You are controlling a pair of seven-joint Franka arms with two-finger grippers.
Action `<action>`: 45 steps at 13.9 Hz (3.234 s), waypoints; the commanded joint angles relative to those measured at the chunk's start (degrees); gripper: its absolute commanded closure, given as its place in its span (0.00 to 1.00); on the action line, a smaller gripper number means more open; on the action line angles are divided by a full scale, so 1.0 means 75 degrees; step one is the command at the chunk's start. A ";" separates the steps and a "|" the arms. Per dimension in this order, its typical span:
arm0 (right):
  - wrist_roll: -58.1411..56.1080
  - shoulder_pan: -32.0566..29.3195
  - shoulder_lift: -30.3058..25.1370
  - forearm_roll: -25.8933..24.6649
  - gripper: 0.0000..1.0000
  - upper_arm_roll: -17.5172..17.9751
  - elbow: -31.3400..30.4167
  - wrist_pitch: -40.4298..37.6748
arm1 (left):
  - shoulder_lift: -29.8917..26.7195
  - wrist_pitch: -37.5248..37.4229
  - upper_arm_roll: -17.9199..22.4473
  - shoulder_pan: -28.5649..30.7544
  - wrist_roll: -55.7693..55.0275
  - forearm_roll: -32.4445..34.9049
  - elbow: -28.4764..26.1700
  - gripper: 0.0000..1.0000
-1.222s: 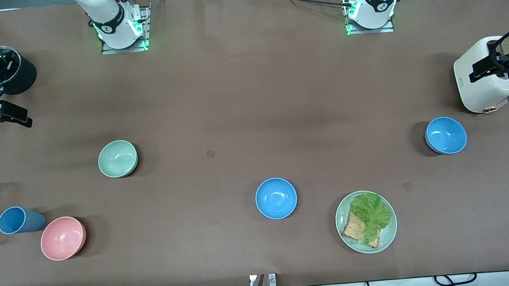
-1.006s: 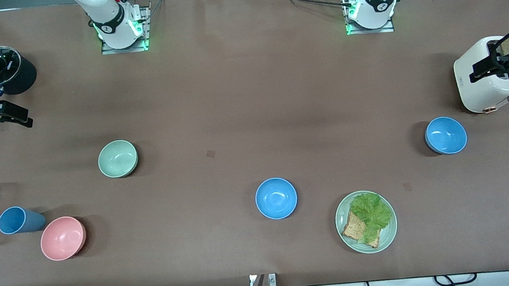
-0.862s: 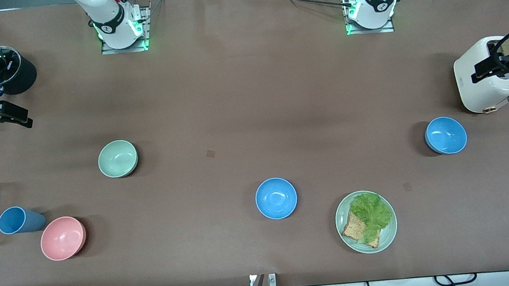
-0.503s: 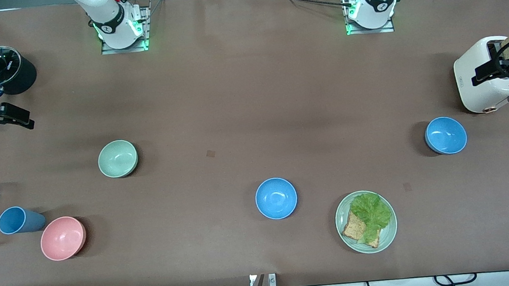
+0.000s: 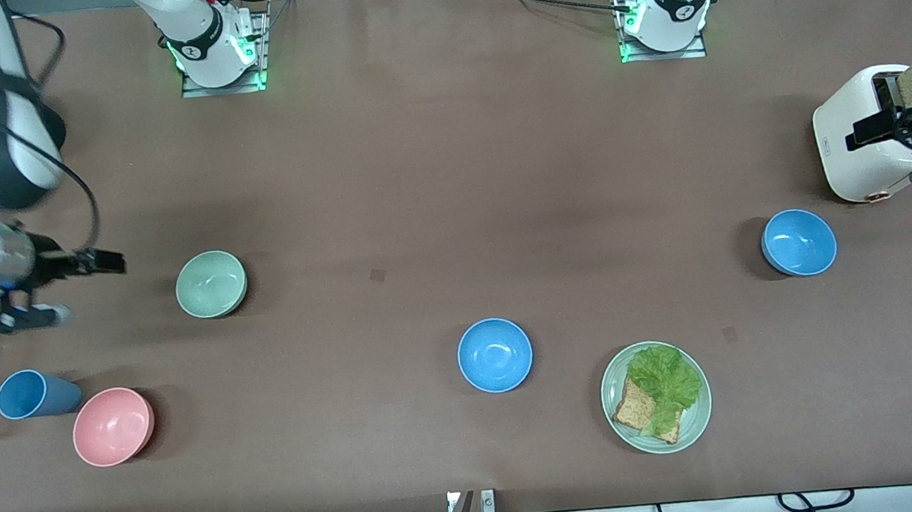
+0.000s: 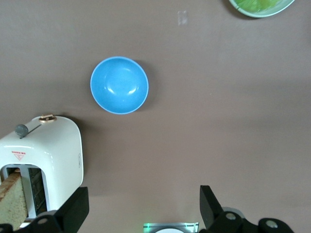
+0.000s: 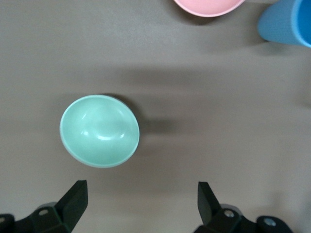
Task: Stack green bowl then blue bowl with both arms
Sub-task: 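Reach the right gripper to the green bowl while the left gripper reaches the blue bowl, then grasp the green bowl with the right gripper while the left gripper grasps the blue bowl, then set the green bowl at table center with the right gripper while the left gripper lifts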
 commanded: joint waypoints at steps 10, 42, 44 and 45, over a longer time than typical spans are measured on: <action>-0.0014 0.0133 0.1245 -0.0033 0.48 0.0100 -0.1383 0.2143 | 0.2205 0.2029 -0.0001 0.0711 0.0070 0.0269 0.0132 0.00; 0.4659 0.4211 0.2417 0.1150 0.00 0.1846 0.0269 0.1897 | 0.2819 0.4941 -0.0328 0.1485 0.1921 0.0691 -0.1896 0.96; 0.4721 0.4106 0.2161 0.1139 0.00 0.1846 0.0572 0.1722 | 0.2397 0.4238 -0.0446 0.1497 0.1909 0.0622 -0.1861 0.95; 0.4767 0.4141 0.1973 0.1127 0.00 0.1823 0.0702 0.1582 | 0.2175 0.3968 -0.0470 0.1485 0.1921 0.0609 -0.1814 0.95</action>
